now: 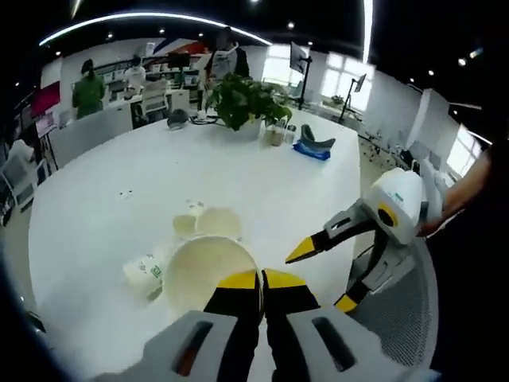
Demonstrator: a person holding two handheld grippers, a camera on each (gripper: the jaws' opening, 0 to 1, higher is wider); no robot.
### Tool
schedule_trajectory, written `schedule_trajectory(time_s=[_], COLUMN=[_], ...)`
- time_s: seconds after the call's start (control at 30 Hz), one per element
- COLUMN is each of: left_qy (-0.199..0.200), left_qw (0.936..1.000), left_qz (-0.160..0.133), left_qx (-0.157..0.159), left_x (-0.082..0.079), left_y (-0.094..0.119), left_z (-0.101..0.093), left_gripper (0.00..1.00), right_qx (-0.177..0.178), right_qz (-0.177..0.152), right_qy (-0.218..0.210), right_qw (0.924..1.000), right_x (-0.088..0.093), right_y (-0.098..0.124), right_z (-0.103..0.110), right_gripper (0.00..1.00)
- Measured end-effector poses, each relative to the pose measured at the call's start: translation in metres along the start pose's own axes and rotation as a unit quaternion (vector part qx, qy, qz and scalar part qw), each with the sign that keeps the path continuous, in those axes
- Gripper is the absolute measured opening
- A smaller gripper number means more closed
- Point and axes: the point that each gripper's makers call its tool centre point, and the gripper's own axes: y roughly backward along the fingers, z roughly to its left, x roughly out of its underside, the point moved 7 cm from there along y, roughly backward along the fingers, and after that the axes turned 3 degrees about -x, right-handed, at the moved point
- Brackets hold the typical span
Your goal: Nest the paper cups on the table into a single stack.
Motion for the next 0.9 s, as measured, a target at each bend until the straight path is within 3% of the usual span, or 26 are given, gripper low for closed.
schedule_trajectory(time_s=[0.3, 0.4, 0.53, 0.7, 0.9], left_qy=[-0.075, -0.113, -0.133, -0.167, -0.182], left_qw=[0.9966, 0.9921, 0.9889, 0.9808, 0.9760], left_qz=[0.034, 0.054, 0.067, 0.100, 0.118], left_qx=[0.005, 0.002, 0.008, 0.009, 0.016], left_x=[-0.032, -0.041, -0.050, -0.054, -0.056], left_y=[-0.027, -0.038, -0.053, -0.070, -0.086], left_z=[0.014, 0.018, 0.019, 0.020, 0.022], left_gripper=[0.00, 0.00, 0.00, 0.00, 0.00], right_qx=[0.018, 0.022, 0.026, 0.029, 0.035], right_qz=[-0.003, -0.004, -0.007, -0.011, -0.031], right_qy=[-0.020, -0.023, -0.031, -0.043, -0.059], right_qw=[0.9996, 0.9995, 0.9992, 0.9986, 0.9972], right_x=[0.010, 0.013, 0.017, 0.020, 0.022], right_y=[0.007, 0.008, 0.010, 0.010, 0.015], right_z=[-0.007, -0.011, -0.012, -0.015, -0.014], right_gripper=[0.56, 0.56, 0.56, 0.57, 0.63])
